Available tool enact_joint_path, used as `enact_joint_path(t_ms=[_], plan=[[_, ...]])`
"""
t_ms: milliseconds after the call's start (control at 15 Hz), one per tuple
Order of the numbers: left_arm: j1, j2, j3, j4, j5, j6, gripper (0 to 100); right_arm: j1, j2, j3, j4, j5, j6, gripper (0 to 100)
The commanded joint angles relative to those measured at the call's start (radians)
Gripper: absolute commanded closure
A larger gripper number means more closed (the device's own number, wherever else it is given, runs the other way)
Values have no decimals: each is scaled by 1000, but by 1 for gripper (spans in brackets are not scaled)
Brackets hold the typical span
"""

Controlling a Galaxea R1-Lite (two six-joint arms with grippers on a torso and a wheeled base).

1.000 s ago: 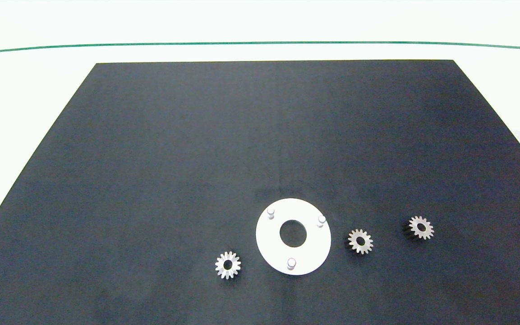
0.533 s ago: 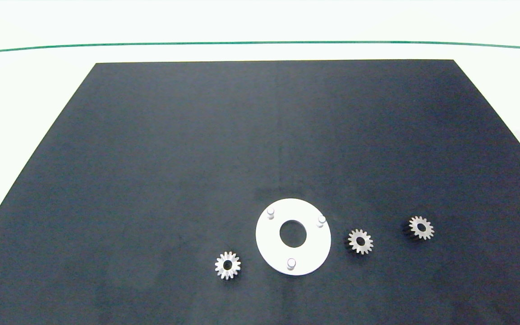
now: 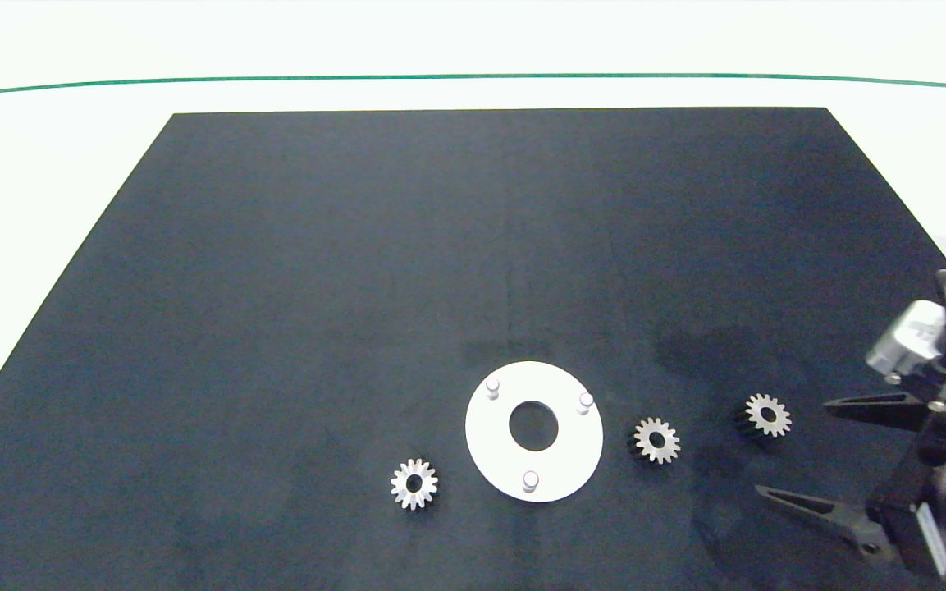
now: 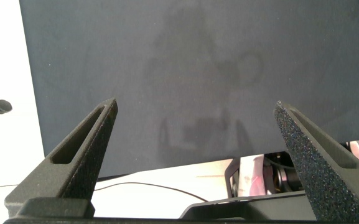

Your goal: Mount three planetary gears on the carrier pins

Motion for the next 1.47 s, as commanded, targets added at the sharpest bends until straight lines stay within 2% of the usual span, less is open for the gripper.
enact_joint_path(t_ms=[67, 400, 600, 800, 933, 1000, 1133, 1467], plan=[[2, -6, -7, 2, 1, -2, 0, 119, 164, -4, -47, -42, 6, 0], [-1, -5, -21, 2, 1, -2, 0, 119, 256, -6, -112, -45, 11, 0], [1, -6, -30, 4, 1, -2, 0, 119, 302, -46, -112, -46, 12, 0], [-1, -11, -37, 4, 1, -2, 0, 125, 332, -93, -110, -48, 31, 0], [-1, -11, -37, 4, 1, -2, 0, 127, 334, -95, -110, -66, 29, 0], [-2, -11, -42, 2, 1, -2, 0, 125, 334, -95, -110, -86, 29, 1], [-2, -11, -57, 4, 1, -2, 0, 123, 342, -93, -109, -92, 31, 6], [-1, -14, -70, 5, 1, -2, 0, 128, 383, -101, -112, -89, 32, 15]])
